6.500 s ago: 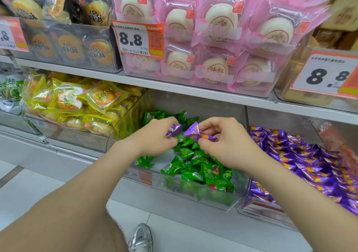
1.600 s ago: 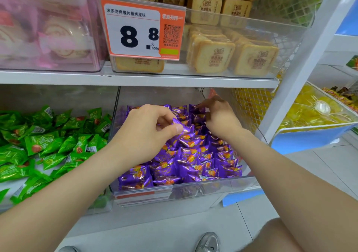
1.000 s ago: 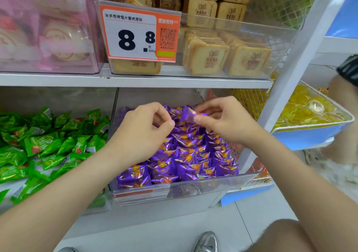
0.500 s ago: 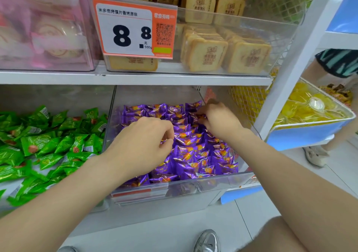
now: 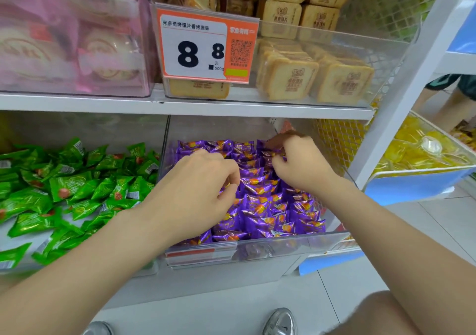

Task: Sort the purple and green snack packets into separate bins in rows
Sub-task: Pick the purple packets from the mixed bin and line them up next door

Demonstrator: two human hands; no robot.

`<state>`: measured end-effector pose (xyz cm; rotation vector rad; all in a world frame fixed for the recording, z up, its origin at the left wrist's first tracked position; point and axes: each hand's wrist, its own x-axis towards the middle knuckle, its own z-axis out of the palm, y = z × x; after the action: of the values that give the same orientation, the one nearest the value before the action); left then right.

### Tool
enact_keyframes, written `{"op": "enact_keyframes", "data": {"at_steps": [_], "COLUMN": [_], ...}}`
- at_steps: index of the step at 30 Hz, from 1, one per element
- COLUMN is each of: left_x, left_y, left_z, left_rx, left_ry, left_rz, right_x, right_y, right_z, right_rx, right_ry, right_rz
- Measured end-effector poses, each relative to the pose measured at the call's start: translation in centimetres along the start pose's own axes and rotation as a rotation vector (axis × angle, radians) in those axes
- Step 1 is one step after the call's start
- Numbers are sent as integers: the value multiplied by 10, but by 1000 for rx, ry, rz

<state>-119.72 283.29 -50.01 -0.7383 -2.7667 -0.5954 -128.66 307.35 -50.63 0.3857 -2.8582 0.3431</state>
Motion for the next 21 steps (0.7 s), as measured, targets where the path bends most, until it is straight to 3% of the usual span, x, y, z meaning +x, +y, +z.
{"op": "enact_keyframes", "data": {"at_steps": [4, 7, 10, 12, 16, 21], "left_x": [-22, -37, -47, -56, -76, -78], "left_y": [4, -3, -37, -70, -124, -139], "left_z": [-21, -40, -56, -66, -73, -49], "left_rx": [53, 4, 8, 67, 209, 35], "left_ry": [122, 117, 25, -144, -516, -465], "left_rz": [-62, -329, -486, -526, -486, -244], "right_x": [-26, -42, -49, -50, -37, -20], "right_y": [-65, -114, -153, -170, -179, -190], "right_z": [-19, -23, -19, -11, 5, 13], "right_rx": [253, 341, 314, 233, 165, 243], "right_ry": [-16, -93, -125, -135, -81, -33], "right_rz": [-145, -277, -411, -511, -517, -433]}}
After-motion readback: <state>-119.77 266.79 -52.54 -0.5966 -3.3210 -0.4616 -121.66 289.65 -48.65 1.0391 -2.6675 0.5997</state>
